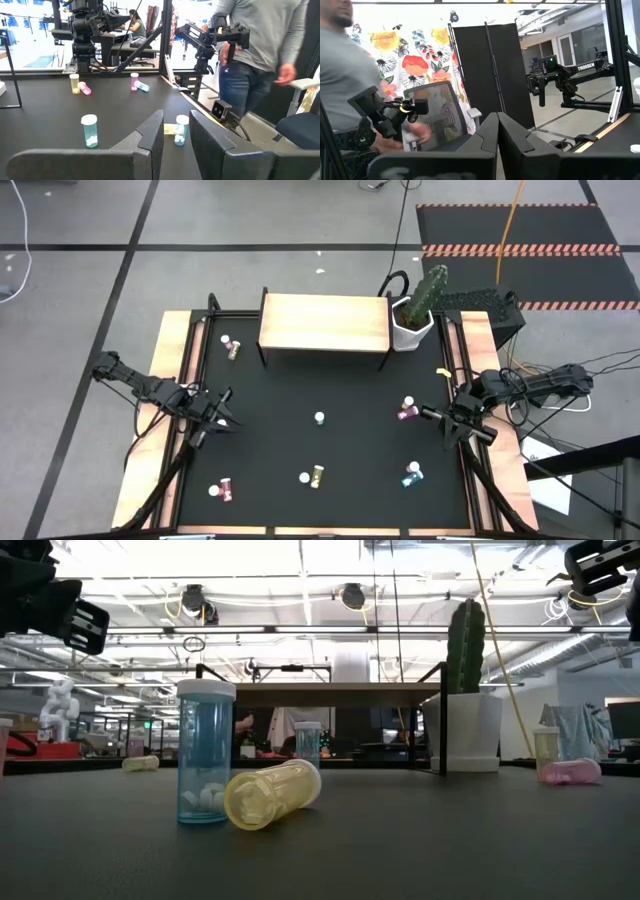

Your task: Pick and place medicine bottles onto shelf by color

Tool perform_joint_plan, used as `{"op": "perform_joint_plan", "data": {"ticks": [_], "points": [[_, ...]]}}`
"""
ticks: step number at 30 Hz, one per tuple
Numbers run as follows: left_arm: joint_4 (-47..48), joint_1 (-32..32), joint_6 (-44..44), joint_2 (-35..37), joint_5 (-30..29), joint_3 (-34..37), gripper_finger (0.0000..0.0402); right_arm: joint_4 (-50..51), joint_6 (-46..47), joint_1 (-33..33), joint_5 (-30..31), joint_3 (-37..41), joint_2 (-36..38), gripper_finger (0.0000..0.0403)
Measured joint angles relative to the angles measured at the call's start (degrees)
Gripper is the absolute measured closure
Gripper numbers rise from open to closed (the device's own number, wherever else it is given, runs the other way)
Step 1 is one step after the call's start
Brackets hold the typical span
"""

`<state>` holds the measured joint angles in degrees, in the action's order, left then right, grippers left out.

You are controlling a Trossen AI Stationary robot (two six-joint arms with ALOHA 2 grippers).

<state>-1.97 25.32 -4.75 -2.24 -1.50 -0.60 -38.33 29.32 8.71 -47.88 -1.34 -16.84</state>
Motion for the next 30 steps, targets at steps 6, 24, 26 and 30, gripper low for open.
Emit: {"op": "perform_joint_plan", "data": {"ticks": [6, 24, 26, 30], "points": [[0.02, -0.02, 0.0, 0.0, 0.0, 0.0, 0.0309, -3.74, -4.16, 0.01, 9.15, 0.0, -0.02, 0.0403], [0.13, -0.31, 2.83, 0.0, -1.57, 0.0, 0.0309, -13.07, 20.96, 0.02, 55.26, 0.0, -1.91, 0.0403], [-0.48, -0.28, 5.28, -0.02, -1.57, 0.02, 0.0309, -11.0, 25.2, 0.02, 63.16, 0.0, -3.46, 0.0403], [-8.8, -0.28, 4.71, -0.02, -1.57, 0.02, 0.0309, -10.98, 33.03, -0.02, 73.96, 0.0, -7.54, 0.0403]]}}
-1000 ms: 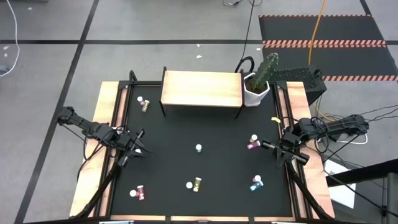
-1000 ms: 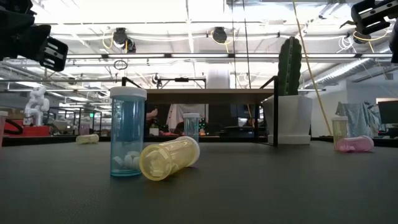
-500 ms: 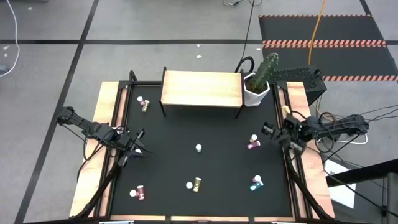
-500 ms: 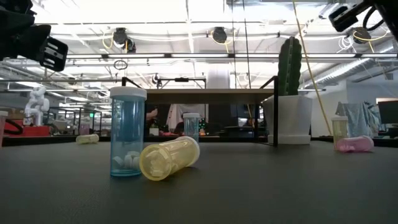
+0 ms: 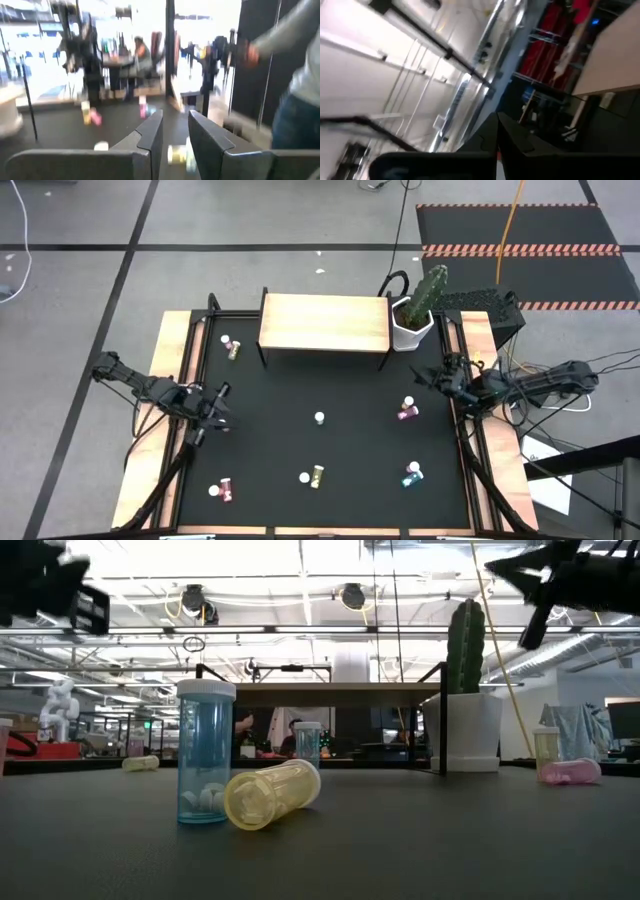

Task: Pick and place medicine bottles onto shelf by color
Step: Put the middle right yellow pill bottle on the shelf

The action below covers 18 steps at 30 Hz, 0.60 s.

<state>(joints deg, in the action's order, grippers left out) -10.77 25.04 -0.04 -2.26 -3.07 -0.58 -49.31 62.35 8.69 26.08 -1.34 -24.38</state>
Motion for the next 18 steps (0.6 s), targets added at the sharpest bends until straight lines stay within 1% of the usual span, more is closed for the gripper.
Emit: {"op": "perform_joint_plan", "data": {"ticks": [3, 6, 8, 10, 15, 18], "points": [[-6.41, -0.02, 0.26, -0.02, -0.43, 0.0, 0.0309, -1.53, 0.26, 0.01, 0.74, -0.06, -3.14, 0.0403], [-14.17, -0.11, 3.41, -0.04, -6.81, 0.0, 0.0309, -2.32, 0.5, 0.03, -1.03, -1.47, -6.77, 0.0403], [-20.8, -0.11, 2.39, -0.02, -10.63, 0.0, 0.0309, -1.45, -0.44, 0.06, -2.22, -3.16, -9.87, 0.0403], [-25.43, -0.12, -0.14, -0.02, -13.55, 0.0, 0.0309, -2.12, -2.56, 0.04, -2.33, -6.8, -13.08, 0.0403], [-34.51, -0.11, -6.68, -0.02, -13.01, 0.0, 0.0309, -2.69, -11.31, 0.08, -3.9, -14.58, -20.07, 0.0403], [-36.3, -0.1, -9.72, -0.02, -12.86, 0.0, 0.0309, -4.5, -15.06, 0.48, -6.0, -17.98, -23.21, 0.0403]]}}
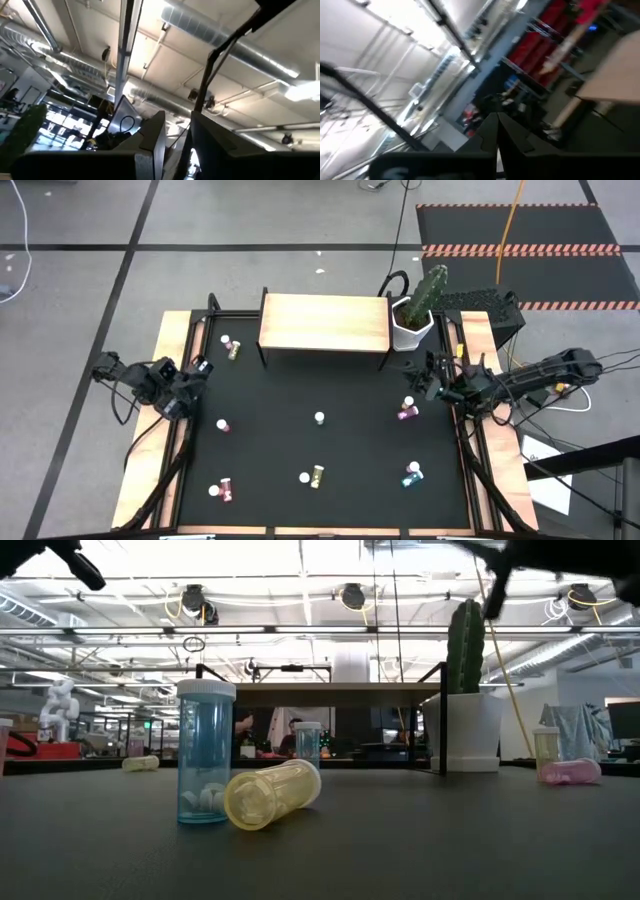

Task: Pick and place medicine bottles onto shelf by color
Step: Put the middle right yellow pill bottle on the shelf

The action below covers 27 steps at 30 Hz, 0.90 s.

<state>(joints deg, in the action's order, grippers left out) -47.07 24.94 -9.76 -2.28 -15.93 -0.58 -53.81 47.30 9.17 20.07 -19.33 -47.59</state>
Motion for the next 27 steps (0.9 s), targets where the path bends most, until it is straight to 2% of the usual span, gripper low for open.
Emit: {"op": "perform_joint_plan", "data": {"ticks": [3, 8, 12, 15, 18, 20, 22, 24, 27], "points": [[-0.73, 0.01, 0.27, 0.0, -2.28, 0.0, 0.0309, -3.94, -5.9, 0.06, -2.12, -1.14, -2.56, 0.0403], [0.03, 0.01, -0.81, -1.05, -4.85, -0.53, 0.0309, -11.09, -5.71, -1.45, -0.92, -1.23, -5.02, 0.0403], [5.41, -0.01, -2.43, -6.65, -9.41, -5.39, 0.0309, -5.07, -5.95, -2.81, -3.08, -3.79, -4.95, 0.0388], [13.01, -0.04, -1.64, -13.96, -13.56, -11.37, 0.0309, 9.17, -6.46, -5.24, -7.53, -10.07, -4.64, 0.0363], [18.38, -0.75, 0.4, -21.54, -19.09, -17.72, 0.0309, 32.89, -9.14, -8.22, -15.2, -19.38, -4.62, 0.0329], [20.87, -1.92, 1.5, -25.89, -23.38, -21.79, 0.0309, 49.77, -13.38, -9.71, -17.62, -26.23, -4.74, 0.0305], [22.28, -3.44, 1.65, -29.36, -27.0, -25.51, 0.0309, 65.43, -17.06, -10.76, -16.57, -32.44, -4.68, 0.0281], [23.89, -5.27, 0.62, -32.38, -28.16, -28.85, 0.0309, 79.48, -19.83, -11.71, -13.88, -37.32, -4.66, 0.0262], [28.24, -7.98, -3.19, -37.07, -28.25, -33.98, 0.0309, 94.29, -24.32, -12.81, -12.41, -42.17, -4.63, 0.0243]]}}
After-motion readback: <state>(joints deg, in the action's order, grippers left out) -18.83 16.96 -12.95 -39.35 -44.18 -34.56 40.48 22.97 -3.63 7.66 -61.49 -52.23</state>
